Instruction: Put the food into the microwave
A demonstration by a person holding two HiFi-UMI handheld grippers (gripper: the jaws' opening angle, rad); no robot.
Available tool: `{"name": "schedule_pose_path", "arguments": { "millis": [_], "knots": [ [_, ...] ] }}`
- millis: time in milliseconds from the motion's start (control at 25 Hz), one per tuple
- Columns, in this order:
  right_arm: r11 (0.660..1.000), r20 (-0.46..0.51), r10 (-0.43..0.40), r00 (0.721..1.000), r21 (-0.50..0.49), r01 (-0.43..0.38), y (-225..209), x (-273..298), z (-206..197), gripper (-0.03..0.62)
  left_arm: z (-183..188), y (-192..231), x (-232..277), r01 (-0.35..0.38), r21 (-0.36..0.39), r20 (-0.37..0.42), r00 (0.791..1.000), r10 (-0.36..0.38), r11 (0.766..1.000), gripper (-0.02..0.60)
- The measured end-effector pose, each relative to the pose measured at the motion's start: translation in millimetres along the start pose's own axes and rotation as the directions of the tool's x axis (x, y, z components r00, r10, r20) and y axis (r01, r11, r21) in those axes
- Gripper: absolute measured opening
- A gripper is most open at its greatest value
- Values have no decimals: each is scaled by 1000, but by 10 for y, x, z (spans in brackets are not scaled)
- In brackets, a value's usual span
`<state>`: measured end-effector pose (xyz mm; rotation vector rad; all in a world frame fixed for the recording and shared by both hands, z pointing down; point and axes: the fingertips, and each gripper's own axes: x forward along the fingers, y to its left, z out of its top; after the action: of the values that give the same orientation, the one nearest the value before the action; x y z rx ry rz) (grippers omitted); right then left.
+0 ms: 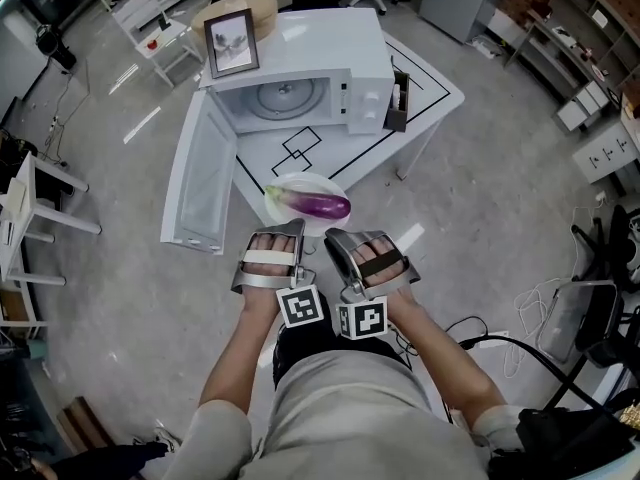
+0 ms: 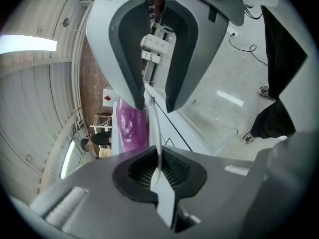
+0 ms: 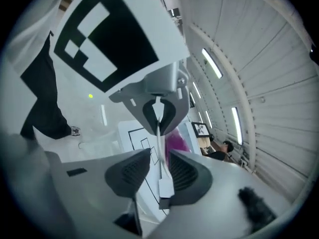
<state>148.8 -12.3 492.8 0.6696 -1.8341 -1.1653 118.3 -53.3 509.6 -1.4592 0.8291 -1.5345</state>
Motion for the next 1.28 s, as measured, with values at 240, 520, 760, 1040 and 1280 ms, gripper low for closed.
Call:
{"name": "schedule_pose_path", "arguments": {
  "millis": [240, 520, 760, 1040, 1280],
  "knots": [
    [996, -65, -9, 998, -94, 2, -68, 531, -76, 115, -105, 107, 332, -7, -13, 31, 999, 8, 1000, 26],
    [983, -93, -11, 996, -182, -6, -215, 1070, -120, 35, -309, 217, 765, -10, -16, 27, 1000, 11, 1000, 26],
    [986, -103, 11, 995, -164, -28, -342, 1444, -214, 31, -437, 354, 1134, -70, 0, 26, 997, 70, 998, 35],
    [989, -106, -8, 994, -148, -7, -454, 1724, -313, 31, -681, 380, 1303, -75, -98, -33, 997, 72, 992, 43],
    [992, -147, 13, 989, -120, -31, -450, 1916, -478, 30, -914, 424, 1213, -95, -329, -68, 995, 76, 940, 9]
  ]
}}
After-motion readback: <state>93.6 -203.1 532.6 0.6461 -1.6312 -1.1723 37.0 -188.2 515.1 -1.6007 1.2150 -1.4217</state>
